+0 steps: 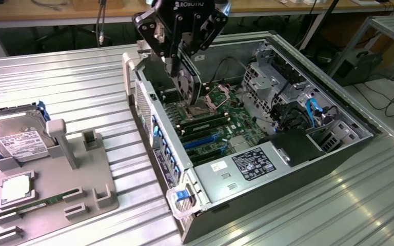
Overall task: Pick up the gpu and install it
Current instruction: 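Pick up the gpu and move the gpu toward the slot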
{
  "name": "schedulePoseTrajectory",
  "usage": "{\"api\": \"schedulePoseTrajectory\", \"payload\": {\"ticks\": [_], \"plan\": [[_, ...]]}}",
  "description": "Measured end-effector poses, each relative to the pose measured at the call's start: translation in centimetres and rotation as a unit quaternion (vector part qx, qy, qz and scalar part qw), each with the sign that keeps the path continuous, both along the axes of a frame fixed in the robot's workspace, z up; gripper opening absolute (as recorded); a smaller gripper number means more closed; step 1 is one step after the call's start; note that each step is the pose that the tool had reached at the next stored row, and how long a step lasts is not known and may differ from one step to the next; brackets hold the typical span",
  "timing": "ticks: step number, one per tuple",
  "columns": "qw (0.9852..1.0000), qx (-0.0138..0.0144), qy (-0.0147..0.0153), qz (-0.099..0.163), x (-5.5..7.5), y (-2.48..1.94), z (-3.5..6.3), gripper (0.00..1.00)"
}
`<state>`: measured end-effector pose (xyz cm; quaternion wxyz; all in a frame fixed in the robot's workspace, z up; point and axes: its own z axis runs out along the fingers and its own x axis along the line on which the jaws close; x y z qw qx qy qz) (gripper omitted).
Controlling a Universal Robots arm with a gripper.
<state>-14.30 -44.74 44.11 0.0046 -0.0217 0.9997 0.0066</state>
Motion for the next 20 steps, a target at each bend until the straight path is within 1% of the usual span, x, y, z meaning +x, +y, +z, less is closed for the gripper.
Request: {"api": "schedulePoseTrajectory", "payload": {"ticks": [3, 6, 8, 10, 11, 17, 18, 20], "plan": [[1.0000, 0.0000, -0.0005, 0.002, 0.6, 0.01, -0.06, 0.27], [1.0000, 0.0000, -0.0028, 0.002, 1.1, 0.01, -0.08, 0.27], [1.0000, 0.0000, -0.0055, 0.002, 1.5, 0.01, -0.09, 0.27], [1.0000, 0.0000, -0.0095, 0.001, 1.7, 0.02, -0.11, 0.27], [0.9999, 0.0000, -0.0105, 0.000, 1.8, 0.03, -0.12, 0.27], [0.9999, -0.0002, -0.0106, -0.012, 2.8, 0.14, -0.28, 0.27], [0.9999, -0.0001, -0.0106, -0.013, 3.0, 0.19, -0.33, 0.27], [0.9998, -0.0002, -0.0106, -0.014, 3.4, 0.45, -0.42, 0.27]]}}
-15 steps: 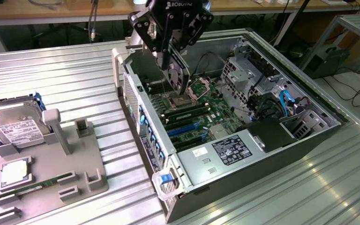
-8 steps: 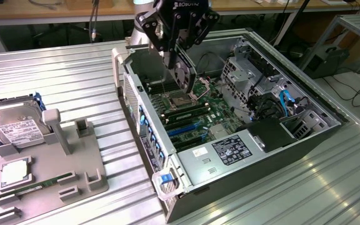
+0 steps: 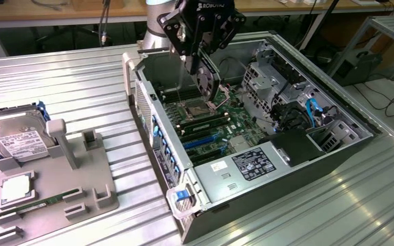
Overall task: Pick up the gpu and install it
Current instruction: 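Pick up the gpu and move the gpu toward the slot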
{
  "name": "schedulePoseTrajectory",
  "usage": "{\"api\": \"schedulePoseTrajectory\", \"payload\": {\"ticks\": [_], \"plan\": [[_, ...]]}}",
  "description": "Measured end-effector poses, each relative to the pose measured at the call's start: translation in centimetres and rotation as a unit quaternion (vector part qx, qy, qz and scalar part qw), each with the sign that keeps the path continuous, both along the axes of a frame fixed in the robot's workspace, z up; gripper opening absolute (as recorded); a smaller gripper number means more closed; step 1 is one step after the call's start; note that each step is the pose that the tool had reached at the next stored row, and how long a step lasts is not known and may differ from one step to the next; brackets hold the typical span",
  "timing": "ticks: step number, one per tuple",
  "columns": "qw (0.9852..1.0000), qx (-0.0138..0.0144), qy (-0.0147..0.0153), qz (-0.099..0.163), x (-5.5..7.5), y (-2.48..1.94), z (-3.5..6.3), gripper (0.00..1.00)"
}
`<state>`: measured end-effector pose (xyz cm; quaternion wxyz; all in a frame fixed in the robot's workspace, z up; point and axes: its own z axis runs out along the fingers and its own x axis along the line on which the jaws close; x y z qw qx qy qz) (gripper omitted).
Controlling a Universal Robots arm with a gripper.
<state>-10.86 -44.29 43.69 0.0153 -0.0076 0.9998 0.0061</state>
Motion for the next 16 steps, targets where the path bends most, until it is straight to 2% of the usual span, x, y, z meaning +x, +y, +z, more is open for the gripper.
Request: {"api": "schedulePoseTrajectory", "payload": {"ticks": [6, 16], "plan": [[1.0000, 0.0000, 0.0000, -0.001, 1.2, 1.15, -0.29, 0.27], [1.0000, 0.0000, 0.0000, -0.005, 4.1, 1.68, -0.46, 0.27]]}}
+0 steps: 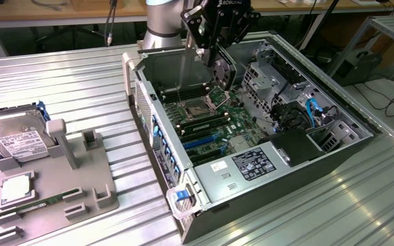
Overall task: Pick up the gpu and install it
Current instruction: 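Pick up the gpu and move the gpu toward the slot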
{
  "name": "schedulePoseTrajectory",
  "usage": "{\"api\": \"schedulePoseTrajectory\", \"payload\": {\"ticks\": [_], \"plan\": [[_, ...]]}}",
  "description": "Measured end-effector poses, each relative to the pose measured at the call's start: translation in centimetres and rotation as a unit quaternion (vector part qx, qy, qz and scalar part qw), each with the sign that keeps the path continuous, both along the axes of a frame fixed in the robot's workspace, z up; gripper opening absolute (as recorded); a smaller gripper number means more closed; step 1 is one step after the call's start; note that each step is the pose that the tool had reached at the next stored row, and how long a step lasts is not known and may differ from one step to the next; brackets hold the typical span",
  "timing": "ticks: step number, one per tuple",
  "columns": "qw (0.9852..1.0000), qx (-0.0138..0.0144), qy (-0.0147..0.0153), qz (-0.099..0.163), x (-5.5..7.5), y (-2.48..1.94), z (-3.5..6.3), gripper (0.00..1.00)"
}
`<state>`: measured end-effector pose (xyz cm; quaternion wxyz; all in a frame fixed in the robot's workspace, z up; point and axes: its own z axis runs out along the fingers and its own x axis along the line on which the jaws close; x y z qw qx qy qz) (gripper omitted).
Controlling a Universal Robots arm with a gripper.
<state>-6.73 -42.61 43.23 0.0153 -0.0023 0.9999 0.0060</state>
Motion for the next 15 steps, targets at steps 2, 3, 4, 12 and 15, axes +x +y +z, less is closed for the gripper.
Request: {"api": "schedulePoseTrajectory", "payload": {"ticks": [2, 3, 4, 12, 15], "plan": [[1.0000, 0.0000, 0.0000, -0.001, 1.0, 0.16, -0.05, 0.27], [1.0000, 0.0001, 0.0000, -0.002, 1.3, 0.24, -0.08, 0.27], [1.0000, 0.0000, 0.0000, -0.002, 1.6, 0.29, -0.10, 0.27], [1.0000, 0.0000, 0.0000, -0.005, 4.3, 0.84, -0.24, 0.27], [1.0000, 0.0001, 0.0000, -0.007, 5.3, 0.88, -0.28, 0.27]]}}
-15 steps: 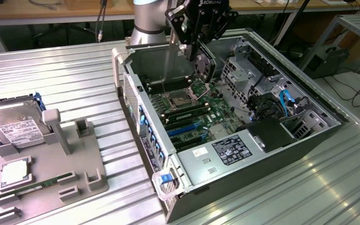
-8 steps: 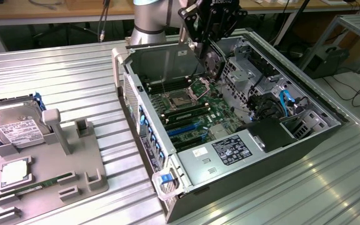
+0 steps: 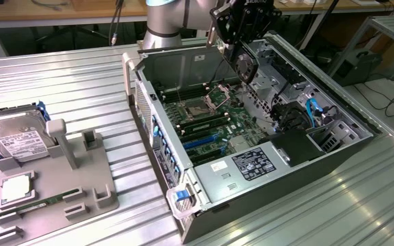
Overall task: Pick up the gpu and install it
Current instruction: 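Pick up the gpu and move the gpu toward the slot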
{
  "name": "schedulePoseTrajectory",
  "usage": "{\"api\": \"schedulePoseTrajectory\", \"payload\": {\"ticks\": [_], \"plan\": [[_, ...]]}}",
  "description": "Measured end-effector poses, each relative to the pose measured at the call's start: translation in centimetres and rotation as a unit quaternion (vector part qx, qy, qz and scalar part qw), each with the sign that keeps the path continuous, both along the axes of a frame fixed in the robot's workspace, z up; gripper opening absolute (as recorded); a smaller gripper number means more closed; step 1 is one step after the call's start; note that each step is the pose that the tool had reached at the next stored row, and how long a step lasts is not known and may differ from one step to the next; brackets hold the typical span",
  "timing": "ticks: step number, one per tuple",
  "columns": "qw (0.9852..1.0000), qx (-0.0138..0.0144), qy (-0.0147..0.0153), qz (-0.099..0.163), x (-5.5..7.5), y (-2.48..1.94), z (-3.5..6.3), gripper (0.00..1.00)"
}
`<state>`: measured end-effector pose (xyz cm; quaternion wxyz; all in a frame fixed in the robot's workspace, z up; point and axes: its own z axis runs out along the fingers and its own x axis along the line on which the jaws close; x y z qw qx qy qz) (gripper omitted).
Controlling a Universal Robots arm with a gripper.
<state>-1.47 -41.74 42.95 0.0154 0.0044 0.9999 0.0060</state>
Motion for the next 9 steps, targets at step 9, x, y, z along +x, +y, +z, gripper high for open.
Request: {"api": "schedulePoseTrajectory", "payload": {"ticks": [9], "plan": [[1.0000, -0.0001, 0.0000, 0.000, 1.02, 0.01, -0.07, 0.27]]}}
